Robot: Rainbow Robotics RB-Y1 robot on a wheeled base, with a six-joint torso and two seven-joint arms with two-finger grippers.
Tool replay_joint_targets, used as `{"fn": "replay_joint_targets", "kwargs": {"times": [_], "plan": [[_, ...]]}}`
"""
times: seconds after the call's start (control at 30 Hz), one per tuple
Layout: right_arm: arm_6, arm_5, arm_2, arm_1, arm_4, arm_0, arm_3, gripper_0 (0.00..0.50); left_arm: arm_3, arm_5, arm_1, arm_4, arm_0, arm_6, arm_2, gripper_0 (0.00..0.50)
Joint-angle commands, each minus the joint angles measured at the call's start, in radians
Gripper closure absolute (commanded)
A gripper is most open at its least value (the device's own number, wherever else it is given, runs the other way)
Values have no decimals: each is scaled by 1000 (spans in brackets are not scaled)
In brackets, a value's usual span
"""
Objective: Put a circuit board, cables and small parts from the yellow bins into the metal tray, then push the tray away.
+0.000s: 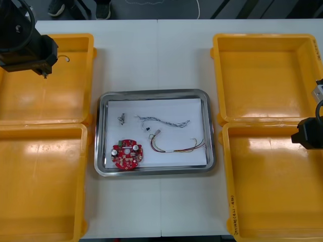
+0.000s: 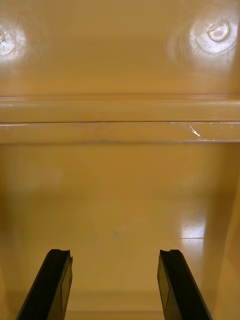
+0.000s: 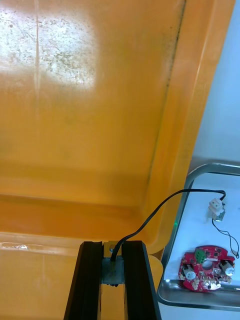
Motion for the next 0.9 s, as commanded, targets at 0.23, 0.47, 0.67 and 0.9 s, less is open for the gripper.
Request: {"fn": "replay_joint_targets", "kwargs": {"times": [0.23, 0.47, 0.67, 0.9], "plan": [[15, 4, -28, 6, -7, 11, -5, 0, -114, 16, -135, -54, -8, 126, 9, 500], [15, 4, -28, 6, -7, 11, -5, 0, -120, 16, -244, -124, -31, 152, -49, 500], [15, 4, -28, 6, -7, 11, -5, 0, -109, 16, -350, -215, -33, 169, -88, 500], [15, 4, -28, 6, -7, 11, -5, 0, -57, 10, -426, -279, -33, 186, -160, 500]]}}
